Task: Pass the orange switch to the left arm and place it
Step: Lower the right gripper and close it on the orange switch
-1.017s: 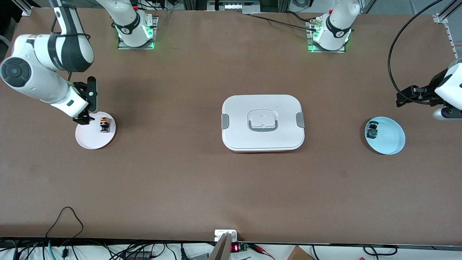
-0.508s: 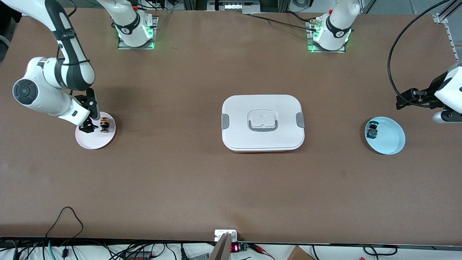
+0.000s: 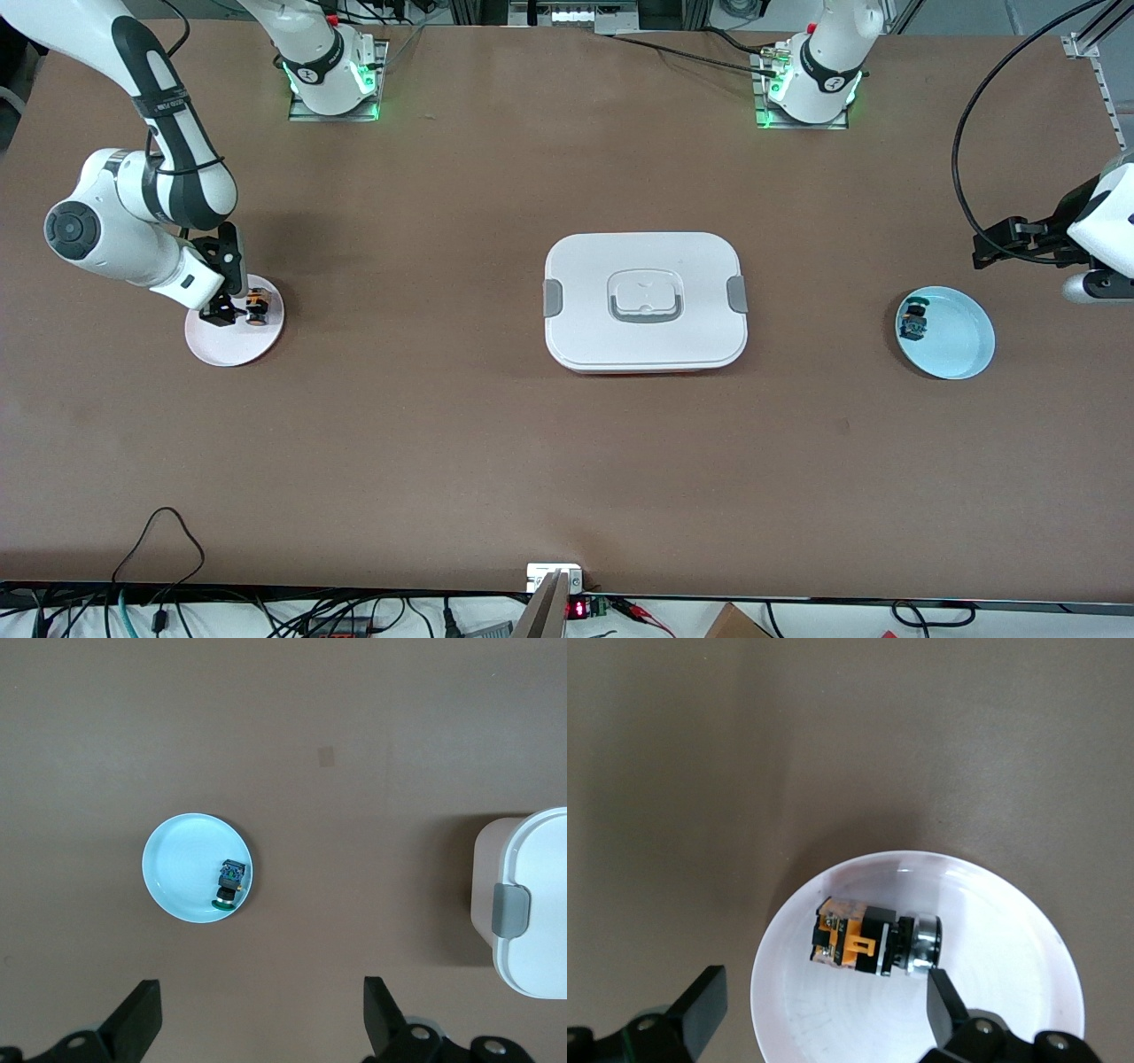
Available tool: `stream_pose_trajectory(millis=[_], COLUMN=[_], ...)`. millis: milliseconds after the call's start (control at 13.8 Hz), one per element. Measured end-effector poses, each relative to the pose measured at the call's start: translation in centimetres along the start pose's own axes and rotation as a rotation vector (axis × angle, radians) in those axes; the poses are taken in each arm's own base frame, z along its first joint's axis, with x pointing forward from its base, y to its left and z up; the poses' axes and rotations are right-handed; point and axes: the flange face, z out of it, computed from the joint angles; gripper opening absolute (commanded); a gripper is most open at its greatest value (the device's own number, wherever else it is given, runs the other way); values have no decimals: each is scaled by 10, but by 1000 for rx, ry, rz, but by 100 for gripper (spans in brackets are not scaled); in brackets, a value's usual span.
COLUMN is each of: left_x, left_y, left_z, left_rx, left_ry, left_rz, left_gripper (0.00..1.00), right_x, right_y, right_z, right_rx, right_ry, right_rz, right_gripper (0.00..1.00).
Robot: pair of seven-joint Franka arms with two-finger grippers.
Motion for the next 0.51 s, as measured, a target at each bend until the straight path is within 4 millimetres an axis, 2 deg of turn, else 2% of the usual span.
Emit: stream_pose_trajectory(millis=[508], left_x=[0], left_y=[0], left_z=[0], left_rx=[0], left_ry=[0], left_rz=[-1], left_gripper=[100], right_x=[1], right_y=[4], right_z=[21], right_rx=[-57], right_ry=[-7], right_rz=[13], right_gripper=[100])
